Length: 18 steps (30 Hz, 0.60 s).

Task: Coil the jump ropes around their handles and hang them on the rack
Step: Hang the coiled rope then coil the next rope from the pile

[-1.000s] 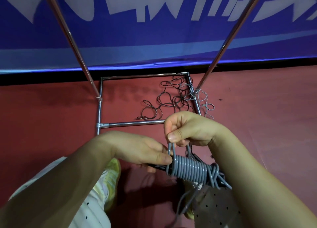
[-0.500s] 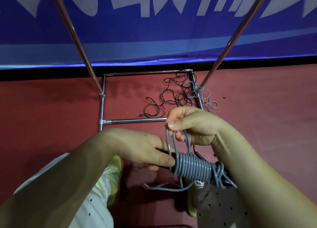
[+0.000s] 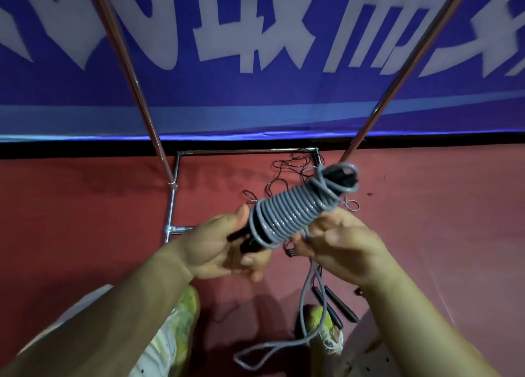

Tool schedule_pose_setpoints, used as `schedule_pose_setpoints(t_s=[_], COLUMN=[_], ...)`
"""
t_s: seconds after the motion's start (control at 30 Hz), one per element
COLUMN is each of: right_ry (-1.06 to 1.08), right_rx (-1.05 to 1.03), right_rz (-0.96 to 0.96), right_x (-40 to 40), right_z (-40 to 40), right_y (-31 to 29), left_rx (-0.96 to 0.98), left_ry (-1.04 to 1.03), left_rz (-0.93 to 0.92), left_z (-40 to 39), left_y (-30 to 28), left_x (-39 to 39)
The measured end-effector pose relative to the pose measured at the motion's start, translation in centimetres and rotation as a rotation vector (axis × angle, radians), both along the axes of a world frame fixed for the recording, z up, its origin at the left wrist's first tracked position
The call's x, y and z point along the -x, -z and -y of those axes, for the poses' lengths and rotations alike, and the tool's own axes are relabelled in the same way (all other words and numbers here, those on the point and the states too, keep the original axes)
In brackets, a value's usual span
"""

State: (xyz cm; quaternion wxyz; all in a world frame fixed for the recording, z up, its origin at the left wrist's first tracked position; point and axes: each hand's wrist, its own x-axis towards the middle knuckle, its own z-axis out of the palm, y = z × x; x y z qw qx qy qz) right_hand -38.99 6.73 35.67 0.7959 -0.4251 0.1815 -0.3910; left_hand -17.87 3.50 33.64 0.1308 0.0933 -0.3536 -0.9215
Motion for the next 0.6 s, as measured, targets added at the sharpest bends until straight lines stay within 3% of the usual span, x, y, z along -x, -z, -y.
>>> schedule_pose_setpoints(t_s=[0.1,0.23,0.33,0.47,0.6], right_ry=[0.277,0.201,0.14,0.222,0.203], right_rx=[0.187,0.355,0.399,0.447,0.356], right_rz=[-0.506,-0.77,-0.794,-0.828,-0.73], right_x=[-0.1,0.8,0.4,-1.0,0.4], right_z=[-0.6,-0.9,-1.2,-1.2,-0.7], right_y=[0.0,-0.4,-0.5,-1.0,-1.1], left_rx=[-0.062,-0.097,-0.092,-0.135,-0.057], left_ry=[-0.133,-0.107,-0.054,-0.121,-0.18], left_rz=[0.089,0.188,0.182,0.225,0.242], left_z=[-0.2,-0.4,-1.0,-1.3,-0.7], left_y=[-0.3,-0.3,-0.6,-1.3,-1.7], left_x=[0.9,0.8,1.2,2.1,1.7])
